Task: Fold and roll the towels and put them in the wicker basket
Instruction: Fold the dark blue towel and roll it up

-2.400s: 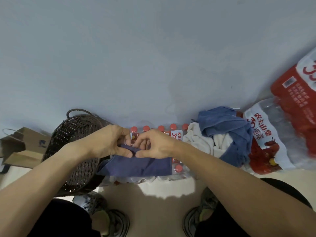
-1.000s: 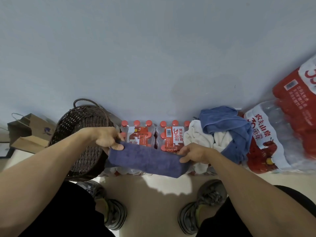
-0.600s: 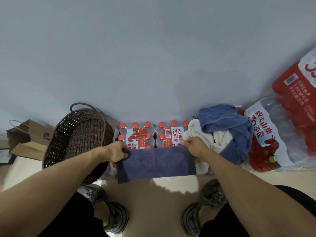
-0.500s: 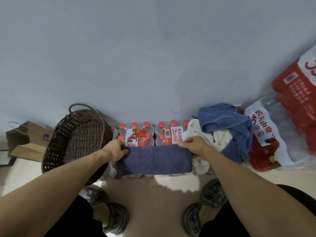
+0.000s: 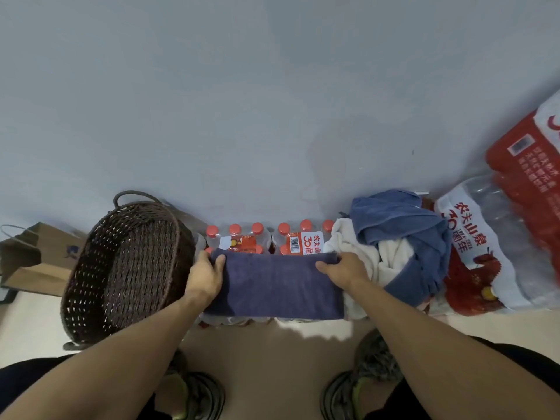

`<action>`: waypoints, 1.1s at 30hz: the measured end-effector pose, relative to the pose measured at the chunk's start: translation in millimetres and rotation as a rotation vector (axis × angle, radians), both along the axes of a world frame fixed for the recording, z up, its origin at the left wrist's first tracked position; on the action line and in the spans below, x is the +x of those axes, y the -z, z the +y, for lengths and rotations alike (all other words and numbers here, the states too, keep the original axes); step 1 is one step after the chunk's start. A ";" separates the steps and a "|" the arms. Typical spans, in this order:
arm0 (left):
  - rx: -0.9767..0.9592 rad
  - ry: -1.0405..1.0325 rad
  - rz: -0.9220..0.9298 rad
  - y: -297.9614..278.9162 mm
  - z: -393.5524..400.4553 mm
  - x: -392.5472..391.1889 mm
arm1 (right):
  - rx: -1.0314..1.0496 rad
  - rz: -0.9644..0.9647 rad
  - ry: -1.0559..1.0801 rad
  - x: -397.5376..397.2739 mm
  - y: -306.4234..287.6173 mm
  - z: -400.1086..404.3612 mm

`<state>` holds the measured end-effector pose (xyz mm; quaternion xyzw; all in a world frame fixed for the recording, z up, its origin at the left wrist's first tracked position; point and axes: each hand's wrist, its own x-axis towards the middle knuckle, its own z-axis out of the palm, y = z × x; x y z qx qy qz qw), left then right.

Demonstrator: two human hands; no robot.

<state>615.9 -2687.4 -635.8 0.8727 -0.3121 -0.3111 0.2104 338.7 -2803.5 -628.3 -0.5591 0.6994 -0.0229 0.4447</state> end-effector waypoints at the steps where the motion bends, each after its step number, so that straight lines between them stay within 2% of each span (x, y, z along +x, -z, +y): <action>1: -0.001 -0.025 -0.012 1.8 -1.7 1.3 | 0.012 0.019 -0.063 -0.7 1.6 3.4; 3: 0.011 -0.040 -0.057 5.4 -3.8 4.9 | -0.025 0.062 -0.166 -2.0 4.5 6.5; 7: -0.010 0.032 -0.179 0.8 -10.8 1.1 | -0.118 0.044 -0.113 -1.1 5.2 2.8; 10: 0.001 0.292 -0.501 2.4 -12.1 -15.1 | -0.159 0.025 -0.054 2.3 2.6 -0.6; 11: -0.050 0.396 -0.538 4.7 -10.2 -24.9 | -0.178 0.019 -0.030 4.2 2.4 -0.7; 14: -0.170 0.675 -0.425 16.0 -5.4 -60.9 | -0.235 0.008 -0.003 10.2 0.1 2.7; 16: -0.083 0.824 -0.436 30.6 0.0 -73.8 | -0.250 -0.009 -0.062 10.8 -0.4 8.0; 19: 0.084 0.901 -0.507 49.1 14.9 -66.4 | -0.256 0.044 -0.186 5.9 1.2 16.9; 21: 0.129 0.941 -0.540 52.7 18.2 -59.6 | -0.251 0.087 -0.171 3.3 -0.2 19.2; 26: 0.128 0.842 -0.281 24.7 -1.5 -69.0 | -0.343 0.085 -0.098 14.3 -21.9 9.5; 30: -0.279 0.454 -0.119 -14.0 -8.3 -73.8 | -0.321 -0.034 -0.086 46.8 -41.2 10.6; 31: -0.320 0.321 0.009 -23.8 -10.9 -75.0 | -0.305 -0.069 -0.088 57.1 -43.2 14.3; 33: -0.264 0.054 0.471 -43.9 -18.9 -77.0 | -0.294 -0.119 -0.146 76.8 -46.0 23.9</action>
